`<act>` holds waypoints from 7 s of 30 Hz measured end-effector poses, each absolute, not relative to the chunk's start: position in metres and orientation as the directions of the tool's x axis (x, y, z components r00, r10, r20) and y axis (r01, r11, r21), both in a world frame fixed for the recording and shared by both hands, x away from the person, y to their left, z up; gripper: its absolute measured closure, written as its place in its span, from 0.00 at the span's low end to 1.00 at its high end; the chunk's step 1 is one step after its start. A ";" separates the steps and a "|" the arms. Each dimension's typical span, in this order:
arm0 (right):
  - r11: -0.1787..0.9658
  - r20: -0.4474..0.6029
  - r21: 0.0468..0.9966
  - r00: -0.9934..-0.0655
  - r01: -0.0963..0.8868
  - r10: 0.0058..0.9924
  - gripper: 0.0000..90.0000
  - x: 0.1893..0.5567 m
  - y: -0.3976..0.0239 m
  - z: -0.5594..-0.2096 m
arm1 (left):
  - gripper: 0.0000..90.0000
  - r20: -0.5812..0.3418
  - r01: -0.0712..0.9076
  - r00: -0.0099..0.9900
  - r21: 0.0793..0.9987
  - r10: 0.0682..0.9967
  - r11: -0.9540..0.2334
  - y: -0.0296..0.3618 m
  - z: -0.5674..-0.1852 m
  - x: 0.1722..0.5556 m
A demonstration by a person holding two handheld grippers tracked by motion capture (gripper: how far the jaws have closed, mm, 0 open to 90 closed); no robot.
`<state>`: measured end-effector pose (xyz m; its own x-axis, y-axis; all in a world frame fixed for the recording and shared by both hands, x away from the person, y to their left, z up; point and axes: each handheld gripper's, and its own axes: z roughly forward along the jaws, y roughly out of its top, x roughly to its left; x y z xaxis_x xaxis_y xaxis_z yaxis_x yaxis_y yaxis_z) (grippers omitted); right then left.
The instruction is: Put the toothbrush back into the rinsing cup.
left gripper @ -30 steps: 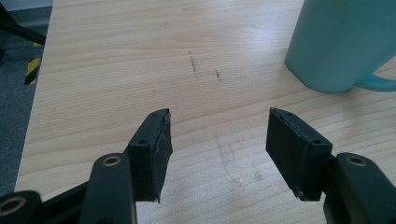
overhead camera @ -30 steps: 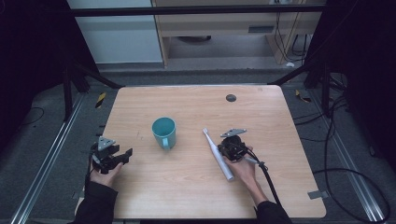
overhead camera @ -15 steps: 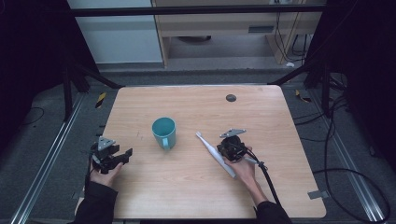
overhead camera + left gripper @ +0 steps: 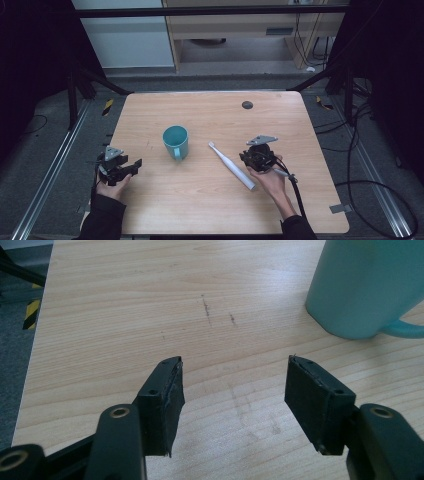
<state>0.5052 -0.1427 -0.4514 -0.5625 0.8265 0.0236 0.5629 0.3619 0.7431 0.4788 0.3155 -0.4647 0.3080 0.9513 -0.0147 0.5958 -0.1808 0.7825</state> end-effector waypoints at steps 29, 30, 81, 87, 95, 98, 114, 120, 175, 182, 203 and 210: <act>0.571 -0.047 0.543 -0.657 0.616 0.753 0.40 0.492 -0.133 -0.411 | 0.44 -0.007 0.606 0.318 0.771 0.948 -0.197 0.316 -0.466 0.481; 0.577 -0.043 0.535 -0.662 0.617 0.748 0.40 0.493 -0.131 -0.412 | 0.44 -0.007 0.607 0.318 0.769 0.948 -0.198 0.316 -0.467 0.481; 0.662 0.056 0.262 -0.696 0.702 0.716 0.69 0.533 -0.092 -0.465 | 0.44 0.010 0.617 0.324 0.756 0.946 -0.219 0.315 -0.469 0.482; 0.683 0.032 0.271 -0.716 0.678 0.698 0.73 0.533 -0.094 -0.468 | 0.44 0.010 0.617 0.323 0.756 0.946 -0.219 0.314 -0.469 0.482; 0.658 0.039 0.231 -0.683 0.717 0.730 0.74 0.533 -0.088 -0.466 | 0.44 0.009 0.615 0.324 0.757 0.946 -0.218 0.314 -0.468 0.482; 0.658 0.030 0.234 -0.682 0.716 0.731 0.74 0.533 -0.087 -0.466 | 0.44 0.009 0.615 0.324 0.758 0.946 -0.218 0.314 -0.468 0.482; 0.607 0.062 0.419 -0.688 0.676 0.723 0.74 0.524 -0.096 -0.432 | 0.44 0.006 0.613 0.320 0.761 0.947 -0.212 0.315 -0.468 0.482; 0.540 0.043 0.575 -0.682 0.615 0.730 0.74 0.515 -0.100 -0.417 | 0.44 0.008 0.612 0.321 0.761 0.947 -0.214 0.316 -0.468 0.482; 0.017 0.073 0.979 -0.427 0.205 0.901 0.74 0.534 -0.024 -0.384 | 0.45 -0.001 0.597 0.303 0.780 0.953 -0.189 0.319 -0.465 0.480; 0.001 0.081 0.982 -0.421 0.190 0.904 0.74 0.540 0.003 -0.385 | 0.45 -0.004 0.595 0.302 0.782 0.953 -0.186 0.320 -0.465 0.480; -0.036 0.110 0.982 -0.408 0.185 0.906 0.74 0.550 0.041 -0.397 | 0.44 0.008 0.590 0.297 0.784 0.955 -0.190 0.321 -0.464 0.479; -0.034 0.110 0.982 -0.421 0.184 0.900 0.74 0.550 0.056 -0.399 | 0.45 0.007 0.590 0.296 0.785 0.955 -0.188 0.321 -0.464 0.479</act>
<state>0.5505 0.0556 -0.3991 -0.4208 0.9005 0.1097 0.1842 -0.0336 0.9823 0.4791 0.3211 -0.4643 0.2955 0.9553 0.0071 0.5896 -0.1882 0.7855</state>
